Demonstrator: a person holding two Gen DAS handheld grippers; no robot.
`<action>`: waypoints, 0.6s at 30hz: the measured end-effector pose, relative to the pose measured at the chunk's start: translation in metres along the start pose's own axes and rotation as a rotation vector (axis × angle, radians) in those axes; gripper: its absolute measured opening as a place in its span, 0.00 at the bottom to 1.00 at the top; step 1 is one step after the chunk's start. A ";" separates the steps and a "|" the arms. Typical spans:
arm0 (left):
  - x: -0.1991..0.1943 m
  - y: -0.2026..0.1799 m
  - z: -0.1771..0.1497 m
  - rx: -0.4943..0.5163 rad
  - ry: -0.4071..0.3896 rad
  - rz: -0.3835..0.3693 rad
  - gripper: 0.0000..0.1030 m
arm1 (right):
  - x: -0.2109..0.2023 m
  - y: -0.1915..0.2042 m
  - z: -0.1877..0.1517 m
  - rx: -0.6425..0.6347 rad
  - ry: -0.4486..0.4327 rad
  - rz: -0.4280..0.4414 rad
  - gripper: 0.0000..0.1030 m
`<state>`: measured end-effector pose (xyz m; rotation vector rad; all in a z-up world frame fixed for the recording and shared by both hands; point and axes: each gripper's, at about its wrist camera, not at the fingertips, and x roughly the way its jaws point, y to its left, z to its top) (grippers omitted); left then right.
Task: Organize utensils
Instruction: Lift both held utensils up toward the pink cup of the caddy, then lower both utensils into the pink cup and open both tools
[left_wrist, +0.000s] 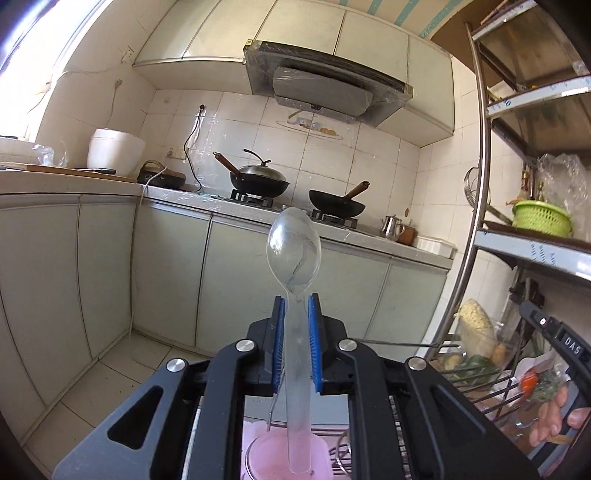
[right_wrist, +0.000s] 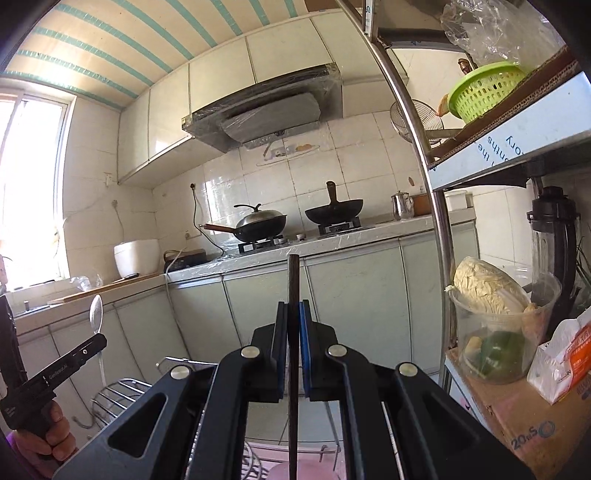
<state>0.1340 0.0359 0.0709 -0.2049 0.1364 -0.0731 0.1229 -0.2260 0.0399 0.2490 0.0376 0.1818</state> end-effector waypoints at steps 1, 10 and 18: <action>0.003 0.000 -0.004 0.006 0.002 0.008 0.12 | 0.003 -0.001 -0.004 -0.003 0.005 -0.006 0.06; -0.001 0.008 -0.034 0.006 0.083 -0.002 0.12 | -0.001 -0.013 -0.031 0.039 0.124 -0.016 0.06; -0.012 0.014 -0.053 -0.012 0.168 -0.002 0.12 | -0.014 -0.011 -0.053 0.036 0.236 -0.044 0.06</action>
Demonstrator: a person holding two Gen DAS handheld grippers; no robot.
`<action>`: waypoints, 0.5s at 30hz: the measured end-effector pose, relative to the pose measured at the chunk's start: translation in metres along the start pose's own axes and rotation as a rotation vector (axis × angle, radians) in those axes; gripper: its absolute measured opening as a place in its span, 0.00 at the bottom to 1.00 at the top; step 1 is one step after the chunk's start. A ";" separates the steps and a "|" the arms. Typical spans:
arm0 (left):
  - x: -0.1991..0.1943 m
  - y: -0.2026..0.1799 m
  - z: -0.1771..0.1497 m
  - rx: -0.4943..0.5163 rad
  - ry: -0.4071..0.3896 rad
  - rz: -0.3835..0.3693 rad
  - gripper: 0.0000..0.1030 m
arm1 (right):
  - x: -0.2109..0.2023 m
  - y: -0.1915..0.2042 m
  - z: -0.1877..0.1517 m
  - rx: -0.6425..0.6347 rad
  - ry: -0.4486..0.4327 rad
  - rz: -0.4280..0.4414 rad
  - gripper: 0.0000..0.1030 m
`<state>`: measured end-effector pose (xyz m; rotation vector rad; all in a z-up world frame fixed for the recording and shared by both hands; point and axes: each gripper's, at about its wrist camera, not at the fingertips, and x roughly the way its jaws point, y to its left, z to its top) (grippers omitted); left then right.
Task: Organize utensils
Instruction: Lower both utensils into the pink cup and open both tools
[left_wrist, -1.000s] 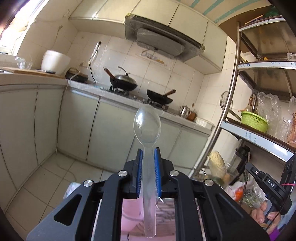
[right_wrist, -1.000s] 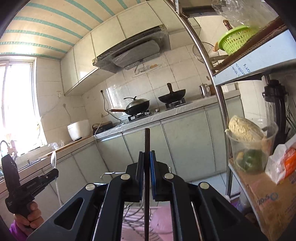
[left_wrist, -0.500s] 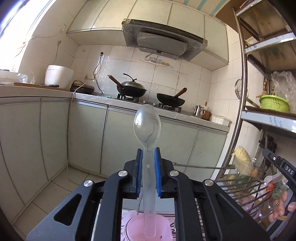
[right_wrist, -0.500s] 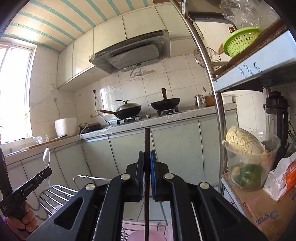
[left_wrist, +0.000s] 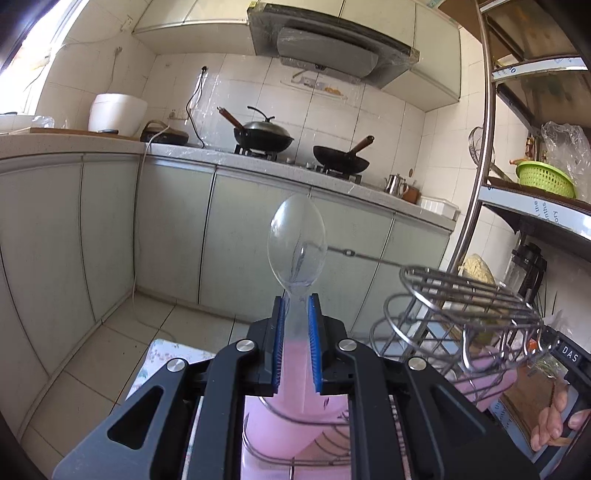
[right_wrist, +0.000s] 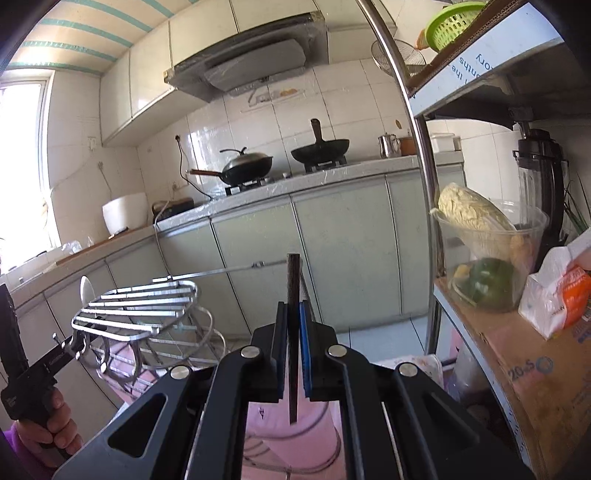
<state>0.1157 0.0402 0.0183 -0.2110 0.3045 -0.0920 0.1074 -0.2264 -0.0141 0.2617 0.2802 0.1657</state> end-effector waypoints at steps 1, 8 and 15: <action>0.000 -0.001 -0.001 0.004 0.006 0.001 0.12 | 0.000 -0.001 -0.001 0.000 0.014 -0.003 0.06; -0.003 -0.002 -0.003 0.017 0.043 0.030 0.13 | 0.005 -0.005 -0.009 0.002 0.116 -0.034 0.11; -0.011 -0.003 -0.001 0.029 0.077 0.043 0.27 | -0.008 -0.007 -0.013 0.012 0.129 -0.038 0.29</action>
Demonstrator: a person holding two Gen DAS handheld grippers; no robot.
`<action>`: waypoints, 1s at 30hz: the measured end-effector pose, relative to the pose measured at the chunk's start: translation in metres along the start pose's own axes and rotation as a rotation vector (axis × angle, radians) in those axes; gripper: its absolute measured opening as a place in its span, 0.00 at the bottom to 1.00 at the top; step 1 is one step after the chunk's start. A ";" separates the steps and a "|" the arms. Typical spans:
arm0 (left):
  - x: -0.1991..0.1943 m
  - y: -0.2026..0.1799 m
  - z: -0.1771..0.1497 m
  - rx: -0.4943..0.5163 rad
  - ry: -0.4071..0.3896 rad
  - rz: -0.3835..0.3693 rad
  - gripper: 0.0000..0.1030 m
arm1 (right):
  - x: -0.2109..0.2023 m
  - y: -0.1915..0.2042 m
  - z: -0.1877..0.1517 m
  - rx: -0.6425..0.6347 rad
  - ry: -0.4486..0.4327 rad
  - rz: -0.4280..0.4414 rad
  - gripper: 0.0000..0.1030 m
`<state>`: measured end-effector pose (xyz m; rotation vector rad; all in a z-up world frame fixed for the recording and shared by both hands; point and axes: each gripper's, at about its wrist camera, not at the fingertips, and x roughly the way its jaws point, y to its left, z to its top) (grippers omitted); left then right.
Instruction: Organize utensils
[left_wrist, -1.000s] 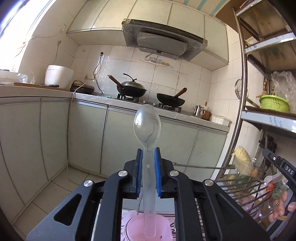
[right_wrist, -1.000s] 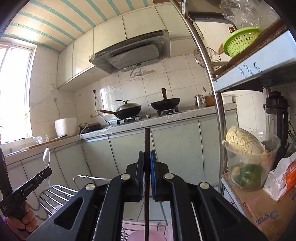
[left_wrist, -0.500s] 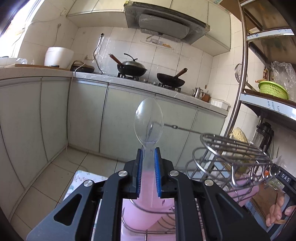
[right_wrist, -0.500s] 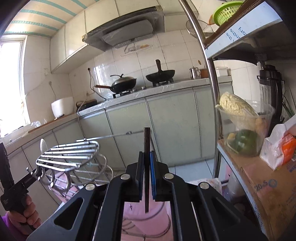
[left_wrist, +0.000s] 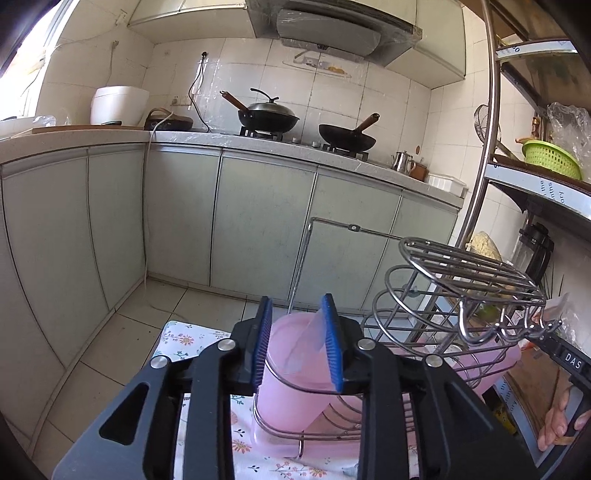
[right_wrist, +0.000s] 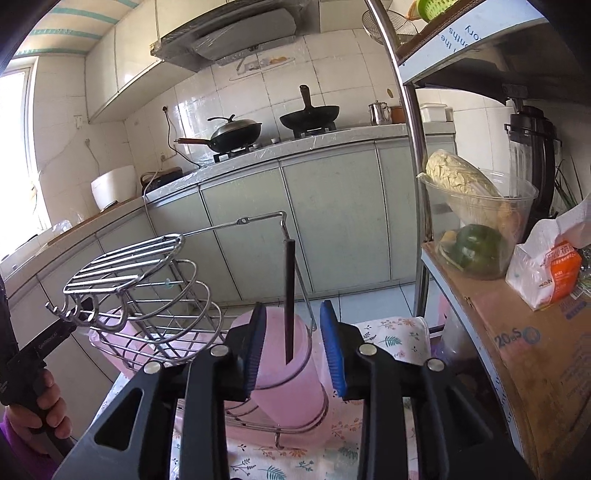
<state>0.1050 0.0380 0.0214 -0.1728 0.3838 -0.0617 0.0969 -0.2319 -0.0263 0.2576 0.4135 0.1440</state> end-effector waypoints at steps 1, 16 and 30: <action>-0.003 -0.001 0.000 0.001 0.000 0.001 0.27 | -0.003 0.000 -0.001 0.004 0.002 0.001 0.29; -0.054 -0.007 -0.023 -0.013 0.082 -0.049 0.27 | -0.047 0.013 -0.042 0.037 0.103 0.073 0.29; -0.030 -0.021 -0.104 0.005 0.482 -0.140 0.27 | -0.029 0.004 -0.102 0.142 0.333 0.113 0.29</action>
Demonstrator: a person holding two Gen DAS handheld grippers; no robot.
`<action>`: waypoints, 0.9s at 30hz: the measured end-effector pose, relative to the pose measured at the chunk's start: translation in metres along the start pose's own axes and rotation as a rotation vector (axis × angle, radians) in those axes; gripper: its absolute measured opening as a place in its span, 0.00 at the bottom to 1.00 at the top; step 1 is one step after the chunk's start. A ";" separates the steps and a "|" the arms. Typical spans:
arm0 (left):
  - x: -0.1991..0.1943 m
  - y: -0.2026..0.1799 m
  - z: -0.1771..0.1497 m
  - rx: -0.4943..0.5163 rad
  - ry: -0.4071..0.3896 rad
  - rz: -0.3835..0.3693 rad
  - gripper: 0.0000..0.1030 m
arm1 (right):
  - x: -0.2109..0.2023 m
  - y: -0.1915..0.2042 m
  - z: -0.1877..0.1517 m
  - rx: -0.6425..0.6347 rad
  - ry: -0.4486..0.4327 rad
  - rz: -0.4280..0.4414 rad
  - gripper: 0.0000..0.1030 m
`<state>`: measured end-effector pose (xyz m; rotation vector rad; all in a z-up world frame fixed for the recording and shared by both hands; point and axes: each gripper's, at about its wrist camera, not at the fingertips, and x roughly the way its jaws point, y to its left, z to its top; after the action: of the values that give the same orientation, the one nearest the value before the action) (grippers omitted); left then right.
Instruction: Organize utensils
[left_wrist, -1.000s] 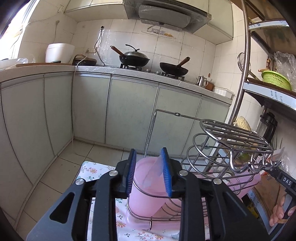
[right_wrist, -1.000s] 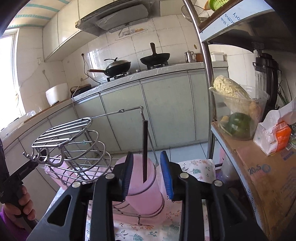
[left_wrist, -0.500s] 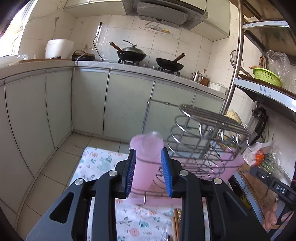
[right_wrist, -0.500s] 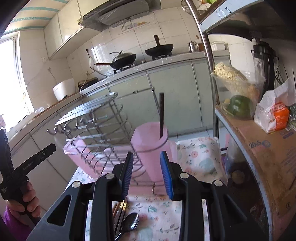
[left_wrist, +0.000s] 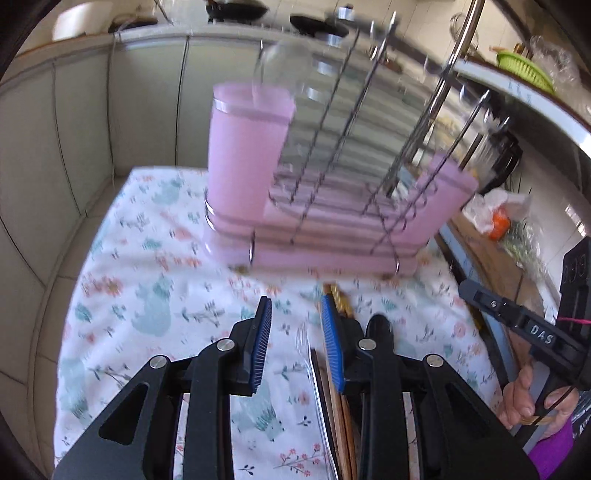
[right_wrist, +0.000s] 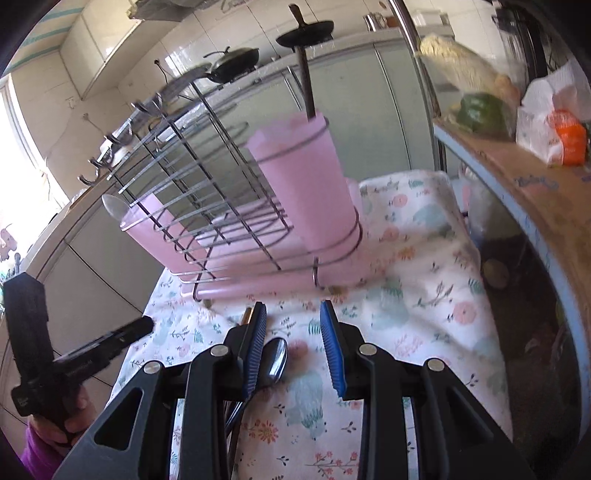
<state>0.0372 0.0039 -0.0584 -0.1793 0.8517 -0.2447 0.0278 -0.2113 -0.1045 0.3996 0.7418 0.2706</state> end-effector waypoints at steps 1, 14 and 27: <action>0.009 0.000 -0.001 -0.009 0.035 -0.007 0.27 | 0.003 -0.002 -0.002 0.009 0.018 0.009 0.29; 0.083 0.003 -0.001 -0.060 0.296 -0.007 0.10 | 0.037 -0.026 -0.014 0.143 0.186 0.123 0.29; 0.044 0.016 0.011 -0.073 0.161 -0.063 0.02 | 0.068 -0.025 -0.020 0.215 0.286 0.180 0.29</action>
<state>0.0757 0.0078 -0.0866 -0.2575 1.0168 -0.2895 0.0649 -0.2027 -0.1695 0.6419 1.0218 0.4246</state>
